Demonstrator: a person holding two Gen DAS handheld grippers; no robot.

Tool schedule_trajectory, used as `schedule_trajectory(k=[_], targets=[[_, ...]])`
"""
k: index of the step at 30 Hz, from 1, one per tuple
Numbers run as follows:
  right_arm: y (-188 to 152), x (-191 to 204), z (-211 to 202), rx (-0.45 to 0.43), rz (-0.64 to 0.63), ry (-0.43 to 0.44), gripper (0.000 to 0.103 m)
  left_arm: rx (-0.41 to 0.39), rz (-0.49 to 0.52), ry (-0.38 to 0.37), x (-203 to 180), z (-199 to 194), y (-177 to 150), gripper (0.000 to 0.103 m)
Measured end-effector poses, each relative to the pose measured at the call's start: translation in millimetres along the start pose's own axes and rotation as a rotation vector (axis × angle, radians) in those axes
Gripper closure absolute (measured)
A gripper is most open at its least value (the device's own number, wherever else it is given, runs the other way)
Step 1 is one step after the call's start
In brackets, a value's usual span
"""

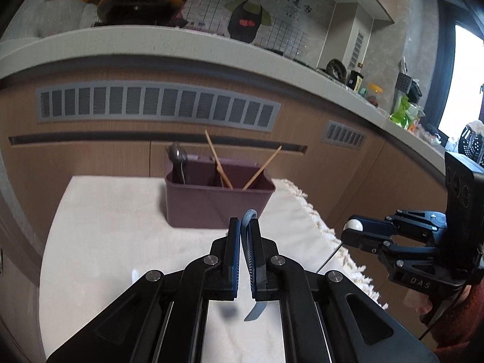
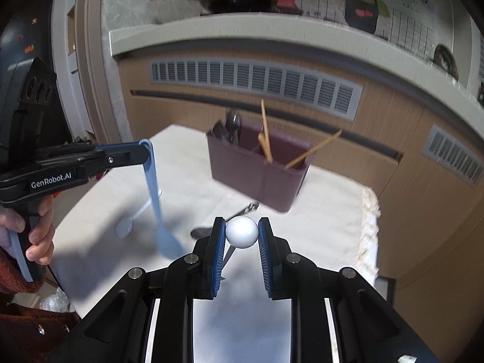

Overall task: Organize utensils
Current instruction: 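Lift the ball-end spoon with the right tool while the left tool lifts the blue spoon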

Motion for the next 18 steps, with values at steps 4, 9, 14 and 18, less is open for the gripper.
schedule_trajectory(k=[4,9,14,18], targets=[[24.2,-10.4,-23.7,-0.059,-0.02,-0.049,0.083,-0.045,0.007,-0.008,-7.5,-7.4,34.0,0.098],[67.3,-29.9,-63.2,-0.175,-0.03,-0.121,0.083,-0.144,0.041,0.013,-12.7,-24.2,86.9,0.098],[122.6,-49.1,-84.0,-0.282,-0.021,-0.161,0.083,-0.231,0.066,0.038,-11.8,-24.1,140.5,0.098],[161.7,-67.0,-62.9,-0.284,-0.014,-0.15,0.083,-0.248,0.103,0.096,-6.7,6.1,163.0,0.098]])
Point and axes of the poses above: each gripper's, at about its wrist camera, not at the fingertips, and z roughly the way its jaws point, x to its left, y to its top, the point moved 1 cm from there along z, roughly the way its jaws point, and after that the axes turned 10 degrees about y, right-handed, at the moved point
